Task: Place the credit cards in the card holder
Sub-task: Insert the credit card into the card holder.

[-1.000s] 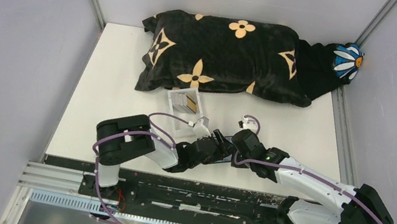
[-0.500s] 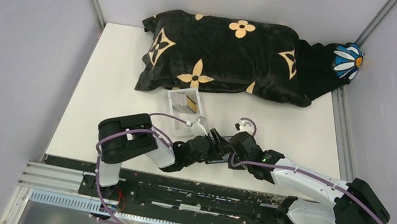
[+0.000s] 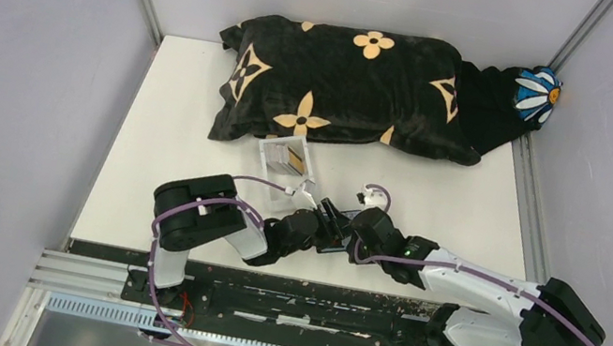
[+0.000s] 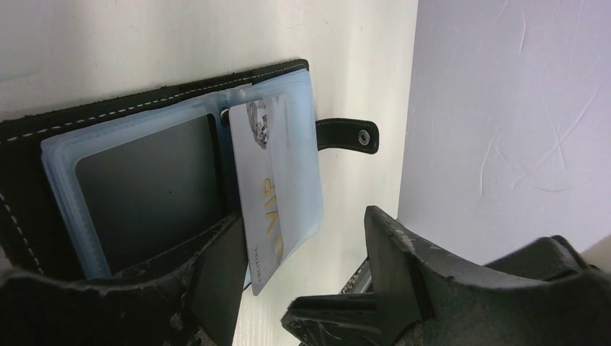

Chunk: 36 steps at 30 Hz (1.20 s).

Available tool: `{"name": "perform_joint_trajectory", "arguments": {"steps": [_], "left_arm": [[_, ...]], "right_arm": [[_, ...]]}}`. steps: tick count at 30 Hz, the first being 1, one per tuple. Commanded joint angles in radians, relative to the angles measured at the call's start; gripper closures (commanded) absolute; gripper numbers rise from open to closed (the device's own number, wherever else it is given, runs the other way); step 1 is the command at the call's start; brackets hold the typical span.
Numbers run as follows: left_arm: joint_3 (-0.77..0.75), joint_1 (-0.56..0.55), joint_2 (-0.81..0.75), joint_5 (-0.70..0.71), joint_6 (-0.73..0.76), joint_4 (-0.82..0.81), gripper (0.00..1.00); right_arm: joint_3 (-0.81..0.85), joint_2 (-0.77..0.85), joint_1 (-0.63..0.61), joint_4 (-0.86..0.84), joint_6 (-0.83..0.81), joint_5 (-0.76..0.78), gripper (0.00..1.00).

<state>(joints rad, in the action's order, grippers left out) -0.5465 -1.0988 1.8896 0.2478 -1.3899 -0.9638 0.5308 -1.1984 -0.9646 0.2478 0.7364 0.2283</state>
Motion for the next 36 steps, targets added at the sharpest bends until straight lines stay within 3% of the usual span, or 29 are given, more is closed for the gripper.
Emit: {"name": "perform_joint_trajectory", "arguments": {"steps": [1,8,23,31,36], "left_arm": [[0.026,-0.026,0.036,-0.107,0.055,0.149,0.32],[0.009,-0.026,0.030,-0.090,0.079,0.214,0.33],[0.001,-0.027,0.022,-0.038,0.119,0.270,0.46],[-0.010,-0.027,0.018,-0.042,0.146,0.283,0.49],[-0.022,-0.027,0.020,-0.066,0.177,0.278,0.49]], "right_arm": [[0.018,0.075,-0.015,-0.093,-0.007,0.041,0.99],[0.037,0.131,-0.015,-0.009,-0.011,0.113,0.99],[0.089,0.218,-0.014,0.175,-0.017,0.283,0.99],[0.269,0.030,0.008,0.179,-0.107,0.258,0.99],[0.396,-0.110,0.093,0.208,-0.137,0.107,0.99]]}}
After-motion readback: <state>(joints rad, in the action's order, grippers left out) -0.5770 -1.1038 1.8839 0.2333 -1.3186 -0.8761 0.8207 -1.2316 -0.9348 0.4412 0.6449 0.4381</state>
